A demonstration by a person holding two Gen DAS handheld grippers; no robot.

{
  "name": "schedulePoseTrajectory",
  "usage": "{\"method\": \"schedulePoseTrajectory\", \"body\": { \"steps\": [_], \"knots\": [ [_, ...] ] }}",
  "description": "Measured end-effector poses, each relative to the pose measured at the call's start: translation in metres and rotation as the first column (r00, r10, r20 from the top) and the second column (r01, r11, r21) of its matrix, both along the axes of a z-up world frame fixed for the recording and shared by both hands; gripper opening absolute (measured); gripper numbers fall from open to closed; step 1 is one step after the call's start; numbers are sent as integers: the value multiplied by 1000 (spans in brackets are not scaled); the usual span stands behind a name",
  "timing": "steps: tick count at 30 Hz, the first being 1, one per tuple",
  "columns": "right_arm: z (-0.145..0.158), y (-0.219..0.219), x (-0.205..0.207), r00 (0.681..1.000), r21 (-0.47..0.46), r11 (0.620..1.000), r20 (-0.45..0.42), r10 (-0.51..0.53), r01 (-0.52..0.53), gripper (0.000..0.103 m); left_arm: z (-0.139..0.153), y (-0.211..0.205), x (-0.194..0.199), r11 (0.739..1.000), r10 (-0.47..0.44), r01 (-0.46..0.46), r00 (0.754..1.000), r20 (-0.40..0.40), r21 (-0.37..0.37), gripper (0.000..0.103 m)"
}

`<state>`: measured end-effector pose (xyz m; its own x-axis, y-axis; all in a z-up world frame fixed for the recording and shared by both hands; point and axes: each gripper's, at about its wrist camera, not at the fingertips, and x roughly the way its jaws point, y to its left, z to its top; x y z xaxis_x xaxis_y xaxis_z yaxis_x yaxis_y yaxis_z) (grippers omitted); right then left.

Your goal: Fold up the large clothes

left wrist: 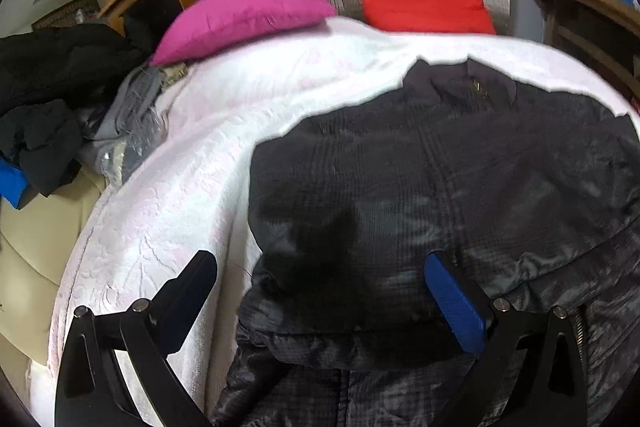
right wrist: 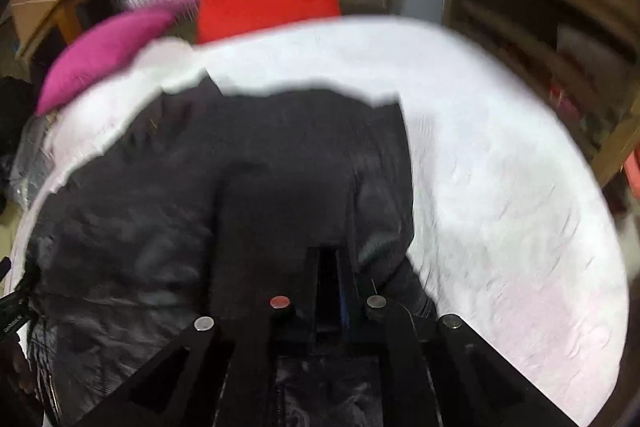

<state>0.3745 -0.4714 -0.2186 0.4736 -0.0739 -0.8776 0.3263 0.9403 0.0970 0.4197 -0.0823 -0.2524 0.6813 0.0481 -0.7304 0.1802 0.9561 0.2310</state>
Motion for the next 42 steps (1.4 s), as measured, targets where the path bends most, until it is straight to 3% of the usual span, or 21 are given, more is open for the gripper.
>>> {"method": "schedulePoseTrajectory", "body": {
  "steps": [3,6,10,14,15,16,18,20,22,24,29,34,36,38,40,41,42],
  "knots": [
    [7,-3,-2,999,53,999,32,-2,0,10,-3,3,3,1000,7,-7,1000,-23,-22,103],
    [8,-8,-3,999,218,975,41,27,-35,13,-2,5,3,999,2,-3,1000,-25,-33,103],
    [2,-9,2,998,245,968,41,49,-57,15,-5,4,5,999,-6,4,999,-42,-42,103],
    [0,-33,-3,997,409,912,75,8,-38,21,-7,5,7,998,-8,5,998,-58,-60,103],
    [1,-38,-4,996,433,901,86,-6,-31,33,-7,6,7,998,-10,6,998,-63,-67,103],
    [1,-44,-7,995,462,887,99,-22,-26,59,-7,6,8,998,-13,8,998,-66,-70,103],
    [-1,-53,-12,988,543,839,143,-52,-35,78,-8,7,9,997,-17,12,997,-73,-70,103],
    [-2,-56,-13,983,582,812,170,-72,-41,78,-9,7,9,997,-16,11,997,-76,-73,103],
    [-5,-54,-9,986,583,811,150,-68,-33,74,-10,7,9,997,-16,11,997,-77,-73,103],
    [-7,-56,-7,990,560,828,116,-86,6,61,-10,7,9,997,-18,12,997,-76,-73,103],
    [-7,-69,-13,988,559,828,97,-122,47,60,-9,7,6,998,-28,24,997,-68,-64,103],
    [-14,-45,2,997,525,851,73,-24,-18,60,-10,5,6,998,-22,19,998,-63,-55,103],
    [-11,-34,4,995,552,830,101,25,-77,53,-10,4,6,999,-25,22,998,-59,-50,103],
    [-16,-22,9,993,561,821,96,67,-110,52,-10,4,6,998,-24,21,998,-62,-51,103],
    [-30,-10,13,995,549,830,45,92,-101,37,-11,4,7,998,-21,18,998,-65,-52,103],
    [-33,-7,15,996,534,841,32,88,-92,35,-11,4,7,998,-21,17,998,-65,-52,103],
    [-29,-6,15,997,521,850,48,68,-83,26,-11,4,7,999,-20,17,998,-64,-52,103]
  ]
}}
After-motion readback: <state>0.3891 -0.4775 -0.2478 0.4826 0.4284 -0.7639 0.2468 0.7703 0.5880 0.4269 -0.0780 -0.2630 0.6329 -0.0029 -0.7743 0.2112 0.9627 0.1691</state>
